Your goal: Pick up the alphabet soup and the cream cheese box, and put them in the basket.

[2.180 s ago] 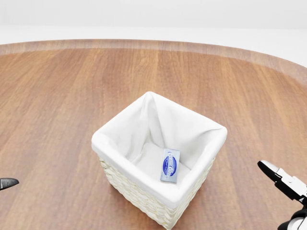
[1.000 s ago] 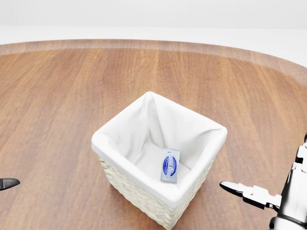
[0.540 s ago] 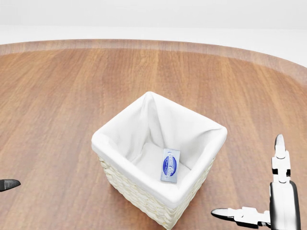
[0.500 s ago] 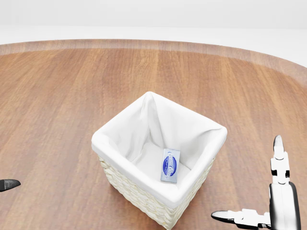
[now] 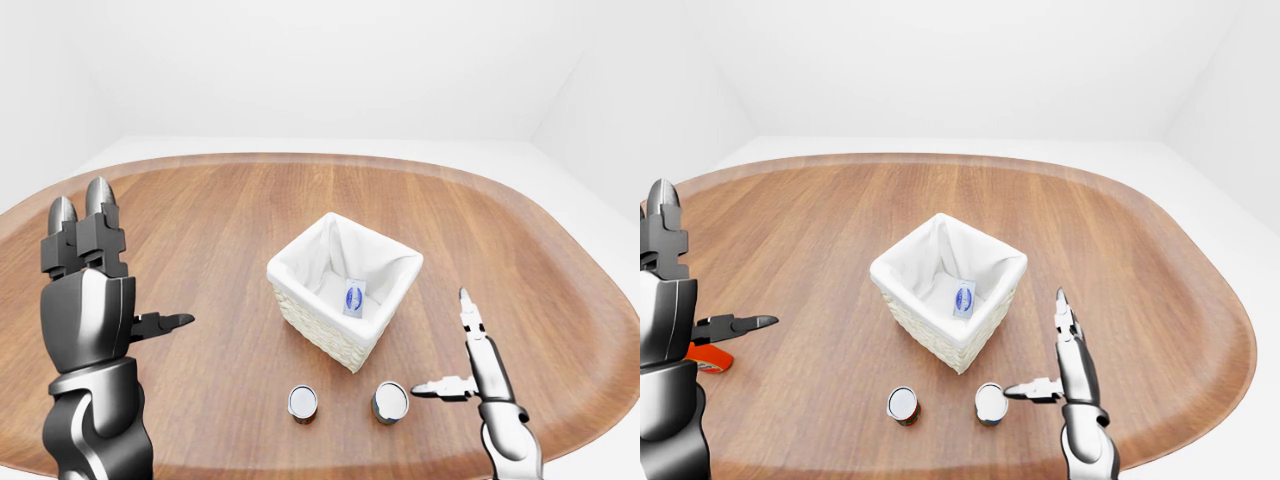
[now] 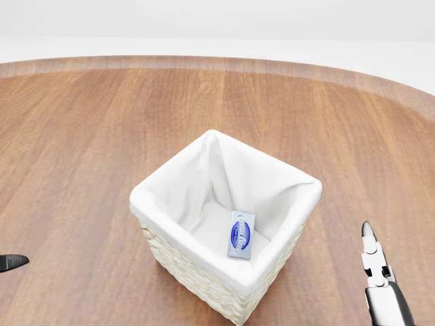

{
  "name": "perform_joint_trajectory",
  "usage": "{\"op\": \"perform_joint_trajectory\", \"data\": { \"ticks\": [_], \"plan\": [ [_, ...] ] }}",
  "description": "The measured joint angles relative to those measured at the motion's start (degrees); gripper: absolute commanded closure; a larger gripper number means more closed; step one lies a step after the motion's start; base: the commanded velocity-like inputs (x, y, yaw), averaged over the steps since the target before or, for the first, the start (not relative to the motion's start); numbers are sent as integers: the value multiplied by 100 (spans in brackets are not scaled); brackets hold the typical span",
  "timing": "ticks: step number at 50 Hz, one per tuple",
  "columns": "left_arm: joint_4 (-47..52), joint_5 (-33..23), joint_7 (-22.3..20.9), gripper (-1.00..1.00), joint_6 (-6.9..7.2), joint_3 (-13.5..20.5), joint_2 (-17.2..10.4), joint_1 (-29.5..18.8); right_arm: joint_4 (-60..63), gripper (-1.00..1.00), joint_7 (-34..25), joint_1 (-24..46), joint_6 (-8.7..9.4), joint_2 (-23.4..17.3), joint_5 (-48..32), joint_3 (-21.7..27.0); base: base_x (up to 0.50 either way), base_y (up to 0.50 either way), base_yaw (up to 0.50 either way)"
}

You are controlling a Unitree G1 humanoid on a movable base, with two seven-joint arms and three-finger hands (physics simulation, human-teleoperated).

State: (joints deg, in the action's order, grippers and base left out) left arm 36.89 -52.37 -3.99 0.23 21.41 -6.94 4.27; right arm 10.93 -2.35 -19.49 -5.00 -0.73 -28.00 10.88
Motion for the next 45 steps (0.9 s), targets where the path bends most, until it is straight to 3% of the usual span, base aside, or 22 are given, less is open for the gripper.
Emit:
{"op": "perform_joint_trajectory", "data": {
  "ticks": [26,45],
  "plan": [
    [14,93,-48,-100,-125,5,31,49,-332,-100,-241,-352,0,-46,-395,-409,0,0,0],
    [22,161,-55,-100,-206,15,46,65,-778,-100,22,-325,0,-154,-638,-835,0,0,0]
  ]
}}
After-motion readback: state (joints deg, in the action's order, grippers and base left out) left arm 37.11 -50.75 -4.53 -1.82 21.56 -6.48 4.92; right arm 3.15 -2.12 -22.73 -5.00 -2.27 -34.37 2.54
